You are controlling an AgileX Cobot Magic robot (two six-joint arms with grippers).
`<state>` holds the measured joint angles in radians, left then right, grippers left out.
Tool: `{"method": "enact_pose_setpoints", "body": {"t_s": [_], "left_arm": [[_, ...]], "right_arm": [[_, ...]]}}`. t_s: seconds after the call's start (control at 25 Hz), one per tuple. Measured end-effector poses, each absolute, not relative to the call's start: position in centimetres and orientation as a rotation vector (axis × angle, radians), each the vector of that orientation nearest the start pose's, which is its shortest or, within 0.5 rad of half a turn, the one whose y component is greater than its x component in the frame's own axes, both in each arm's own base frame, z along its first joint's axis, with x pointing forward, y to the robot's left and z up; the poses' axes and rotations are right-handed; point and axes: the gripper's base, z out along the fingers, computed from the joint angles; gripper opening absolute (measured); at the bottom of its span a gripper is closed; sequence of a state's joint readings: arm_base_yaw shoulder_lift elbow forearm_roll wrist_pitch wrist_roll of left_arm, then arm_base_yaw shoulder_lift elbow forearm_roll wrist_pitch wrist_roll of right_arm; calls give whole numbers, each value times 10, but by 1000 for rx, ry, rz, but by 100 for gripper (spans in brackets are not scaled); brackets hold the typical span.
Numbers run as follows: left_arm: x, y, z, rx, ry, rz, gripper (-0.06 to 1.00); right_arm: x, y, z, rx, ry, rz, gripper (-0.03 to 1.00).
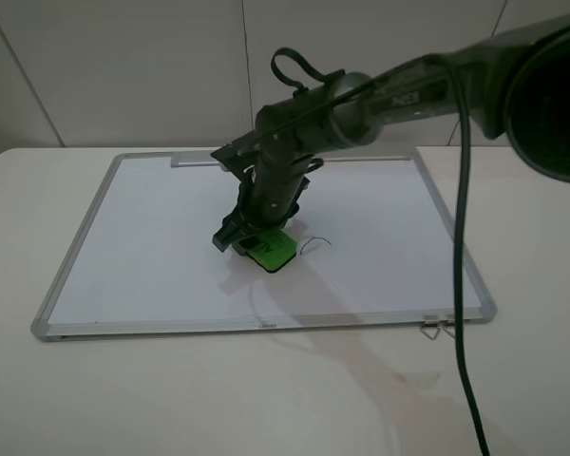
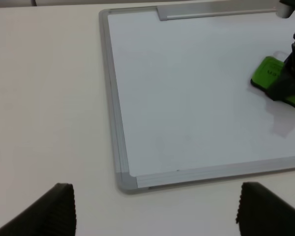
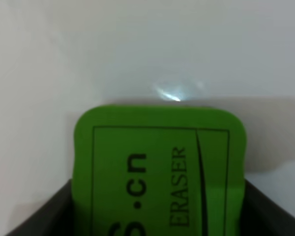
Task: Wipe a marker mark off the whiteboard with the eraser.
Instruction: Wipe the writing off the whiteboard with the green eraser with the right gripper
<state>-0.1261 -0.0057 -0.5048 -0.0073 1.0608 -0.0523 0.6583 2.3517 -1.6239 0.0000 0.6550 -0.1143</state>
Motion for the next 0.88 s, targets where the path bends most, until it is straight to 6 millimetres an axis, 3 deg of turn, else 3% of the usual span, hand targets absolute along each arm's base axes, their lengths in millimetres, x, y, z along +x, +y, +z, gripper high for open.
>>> {"method": "enact_pose_setpoints", "body": {"t_s": [0.44,0.56,0.76,0.88], "left_arm": [[-6,0,279,75,2035,-121,69],[-6,0,279,75,2035,-121,69],[-6,0,279,75,2035,-121,69],[-6,0,279,75,2035,-121,69]], "right_arm": [[415,209,77,-819,2756,69,59],[420,200,77,-788,2767,64,59],[419,203,78,-798,2765,65,59],[409,222,78,-853,2749,83,59]]}}
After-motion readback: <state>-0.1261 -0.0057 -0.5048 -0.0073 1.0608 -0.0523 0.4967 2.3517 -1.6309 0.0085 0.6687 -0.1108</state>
